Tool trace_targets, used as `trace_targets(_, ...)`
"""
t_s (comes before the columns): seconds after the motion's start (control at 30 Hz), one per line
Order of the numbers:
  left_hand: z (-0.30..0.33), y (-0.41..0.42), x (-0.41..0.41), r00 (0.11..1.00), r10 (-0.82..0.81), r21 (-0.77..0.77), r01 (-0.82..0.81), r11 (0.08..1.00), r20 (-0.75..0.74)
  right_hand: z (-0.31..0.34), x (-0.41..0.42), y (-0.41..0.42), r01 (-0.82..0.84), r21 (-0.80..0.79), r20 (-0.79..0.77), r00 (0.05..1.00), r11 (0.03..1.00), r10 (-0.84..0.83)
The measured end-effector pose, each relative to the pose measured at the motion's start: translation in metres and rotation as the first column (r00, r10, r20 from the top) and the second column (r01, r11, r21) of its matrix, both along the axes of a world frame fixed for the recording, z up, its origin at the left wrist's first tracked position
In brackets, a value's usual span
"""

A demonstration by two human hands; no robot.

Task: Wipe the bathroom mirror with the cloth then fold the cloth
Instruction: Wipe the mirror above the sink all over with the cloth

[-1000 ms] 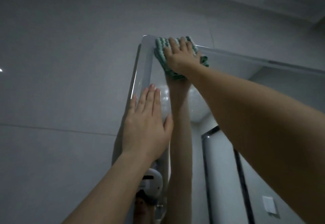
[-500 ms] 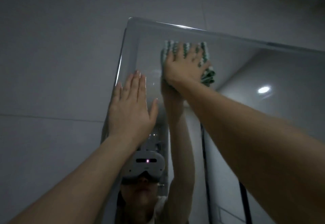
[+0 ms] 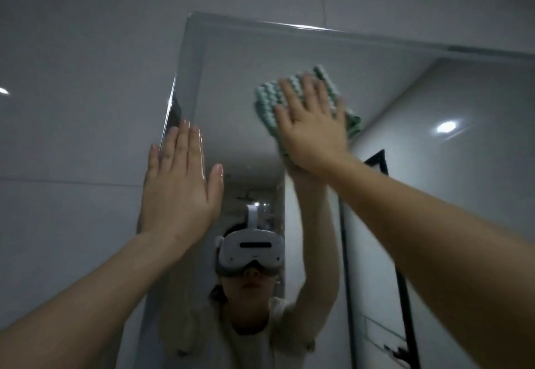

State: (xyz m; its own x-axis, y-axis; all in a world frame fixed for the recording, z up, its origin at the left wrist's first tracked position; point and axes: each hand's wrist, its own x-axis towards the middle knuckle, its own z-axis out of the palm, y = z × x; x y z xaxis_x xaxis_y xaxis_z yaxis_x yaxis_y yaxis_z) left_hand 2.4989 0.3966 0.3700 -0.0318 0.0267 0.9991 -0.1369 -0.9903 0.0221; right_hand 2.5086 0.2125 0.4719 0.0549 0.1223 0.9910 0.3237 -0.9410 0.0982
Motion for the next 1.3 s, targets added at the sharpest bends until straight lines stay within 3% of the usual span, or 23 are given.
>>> trace_targets(0.17,-0.018,-0.004,-0.004,0.998,0.030,0.035,-0.028,0.999,-0.057,-0.039,0.007,-0.100,0.071,0.356,-0.067,0.996,0.932,-0.051)
trace_targets(0.3,-0.029,-0.001,-0.003,0.997,0.031,0.062,-0.027,0.998,-0.069,-0.043,0.005,-0.058,0.104,0.577,-0.135,0.990,0.810,-0.031)
trace_targets(0.37,-0.038,0.002,-0.001,0.997,0.032,0.078,-0.026,0.997,-0.072,-0.046,0.003,-0.014,0.085,0.499,-0.097,0.994,0.863,-0.042)
trace_targets(0.47,-0.047,0.008,0.002,0.997,0.067,0.099,-0.063,0.993,-0.040,-0.071,-0.001,0.065,0.014,0.239,-0.017,1.000,0.971,-0.010)
trace_targets(0.57,-0.062,0.016,0.004,0.992,0.127,0.095,-0.124,0.988,-0.023,-0.100,-0.007,0.120,-0.049,0.058,0.048,0.998,0.997,0.046)
trace_targets(0.77,-0.077,0.017,-0.005,0.990,0.119,0.020,-0.118,0.993,-0.079,-0.095,-0.007,0.065,0.017,-0.202,-0.013,1.000,0.979,-0.020)
trace_targets(0.83,-0.083,0.017,-0.006,0.990,0.100,0.026,-0.097,0.995,-0.100,-0.094,-0.002,0.027,0.049,-0.162,-0.047,0.997,0.986,-0.058)
trace_targets(1.03,-0.101,0.014,-0.004,0.993,0.037,-0.009,-0.038,0.999,-0.111,-0.138,0.002,-0.068,0.122,0.178,-0.128,0.987,0.977,-0.100)
trace_targets(1.2,-0.101,0.013,-0.001,0.994,0.046,-0.017,-0.048,0.999,-0.096,-0.146,-0.003,-0.033,0.123,0.441,-0.214,0.976,0.889,-0.029)
trace_targets(1.3,-0.104,0.014,-0.001,0.994,0.055,-0.016,-0.056,0.998,-0.091,-0.154,-0.007,0.007,0.101,0.396,-0.199,0.980,0.913,-0.021)
